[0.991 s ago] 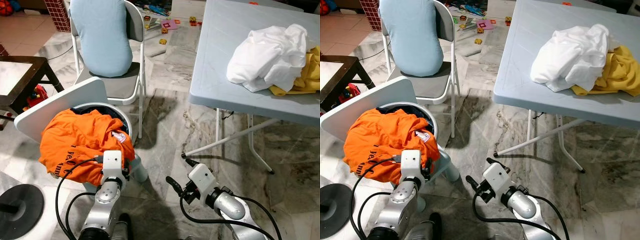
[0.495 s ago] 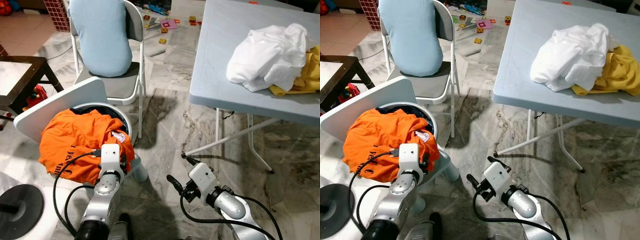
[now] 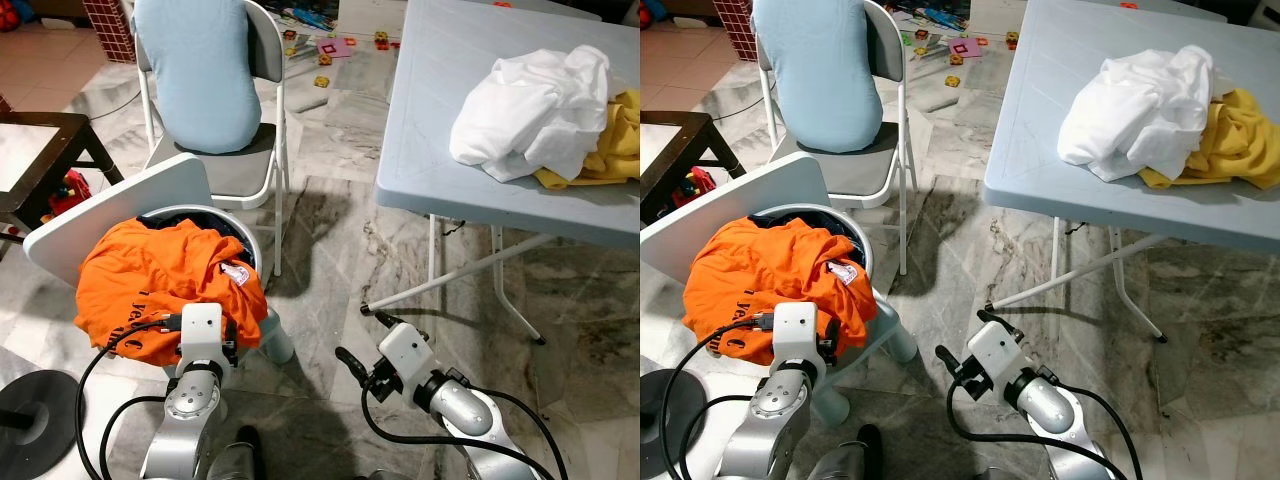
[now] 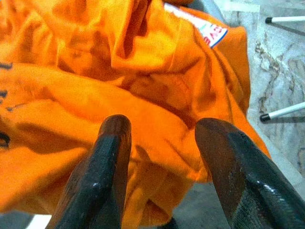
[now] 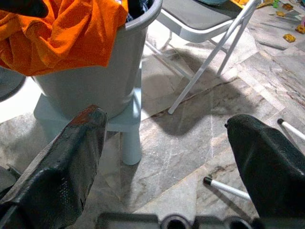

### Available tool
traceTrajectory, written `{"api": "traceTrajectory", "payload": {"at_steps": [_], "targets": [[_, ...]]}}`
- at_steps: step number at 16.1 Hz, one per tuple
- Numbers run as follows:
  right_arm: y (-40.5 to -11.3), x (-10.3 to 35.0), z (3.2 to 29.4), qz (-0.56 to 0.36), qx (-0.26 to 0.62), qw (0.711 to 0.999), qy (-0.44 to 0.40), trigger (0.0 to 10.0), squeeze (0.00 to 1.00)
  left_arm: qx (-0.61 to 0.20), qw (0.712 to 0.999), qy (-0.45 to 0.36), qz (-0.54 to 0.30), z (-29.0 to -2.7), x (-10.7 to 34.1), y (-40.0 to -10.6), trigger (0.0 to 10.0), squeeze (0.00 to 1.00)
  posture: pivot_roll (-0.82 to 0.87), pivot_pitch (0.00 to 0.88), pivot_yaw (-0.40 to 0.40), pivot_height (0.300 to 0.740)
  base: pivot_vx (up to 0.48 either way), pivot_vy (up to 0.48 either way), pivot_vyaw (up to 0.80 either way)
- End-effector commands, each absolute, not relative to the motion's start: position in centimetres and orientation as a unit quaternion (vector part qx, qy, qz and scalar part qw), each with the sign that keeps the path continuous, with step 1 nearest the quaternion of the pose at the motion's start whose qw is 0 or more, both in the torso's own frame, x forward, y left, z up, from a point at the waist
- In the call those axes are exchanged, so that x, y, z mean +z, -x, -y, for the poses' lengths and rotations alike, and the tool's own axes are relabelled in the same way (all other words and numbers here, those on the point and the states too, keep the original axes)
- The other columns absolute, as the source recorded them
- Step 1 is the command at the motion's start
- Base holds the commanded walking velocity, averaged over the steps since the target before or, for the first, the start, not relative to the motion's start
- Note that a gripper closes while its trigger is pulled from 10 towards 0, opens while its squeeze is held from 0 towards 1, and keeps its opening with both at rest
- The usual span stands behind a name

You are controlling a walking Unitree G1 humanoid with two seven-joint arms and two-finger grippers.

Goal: Hang hanger

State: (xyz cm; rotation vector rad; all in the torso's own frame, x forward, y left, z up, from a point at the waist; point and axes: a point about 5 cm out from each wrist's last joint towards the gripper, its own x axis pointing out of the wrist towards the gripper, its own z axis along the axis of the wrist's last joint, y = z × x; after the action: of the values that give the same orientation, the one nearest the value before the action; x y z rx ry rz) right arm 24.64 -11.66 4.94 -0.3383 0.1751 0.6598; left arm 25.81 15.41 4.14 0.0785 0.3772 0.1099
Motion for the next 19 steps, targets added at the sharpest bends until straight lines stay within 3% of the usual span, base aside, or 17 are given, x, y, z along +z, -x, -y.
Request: {"api": "traceTrajectory", "payload": {"at_steps": [1,5,10,19], "targets": [[-24.6,4.9,11.6,-0.087,0.321,0.928,0.167,10.0,0.0,0.053,0.98,-0.058,-0.184,-15.5,3.9,-25.7,10.0,0.0,-0.08,0.198,-0.029,0.74,0.0,0.0,0.0],[-24.5,4.8,12.1,-0.091,0.319,0.928,0.17,10.0,0.0,0.038,0.972,-0.044,-0.226,-15.2,2.7,-25.7,10.0,0.0,-0.09,0.2,-0.027,0.74,0.0,0.0,0.0],[-23.9,4.7,12.3,-0.096,0.318,0.927,0.174,10.0,0.0,0.009,0.972,-0.024,-0.234,-13.6,2.3,-28.3,10.0,0.0,-0.12,0.203,-0.021,0.74,0.0,0.0,0.0],[-23.3,4.2,12.4,-0.106,0.312,0.928,0.172,10.0,0.0,0.024,0.963,-0.012,-0.269,-14.3,0.8,-29.2,10.0,0.0,-0.13,0.207,-0.009,0.74,0.0,0.0,0.0]]}}
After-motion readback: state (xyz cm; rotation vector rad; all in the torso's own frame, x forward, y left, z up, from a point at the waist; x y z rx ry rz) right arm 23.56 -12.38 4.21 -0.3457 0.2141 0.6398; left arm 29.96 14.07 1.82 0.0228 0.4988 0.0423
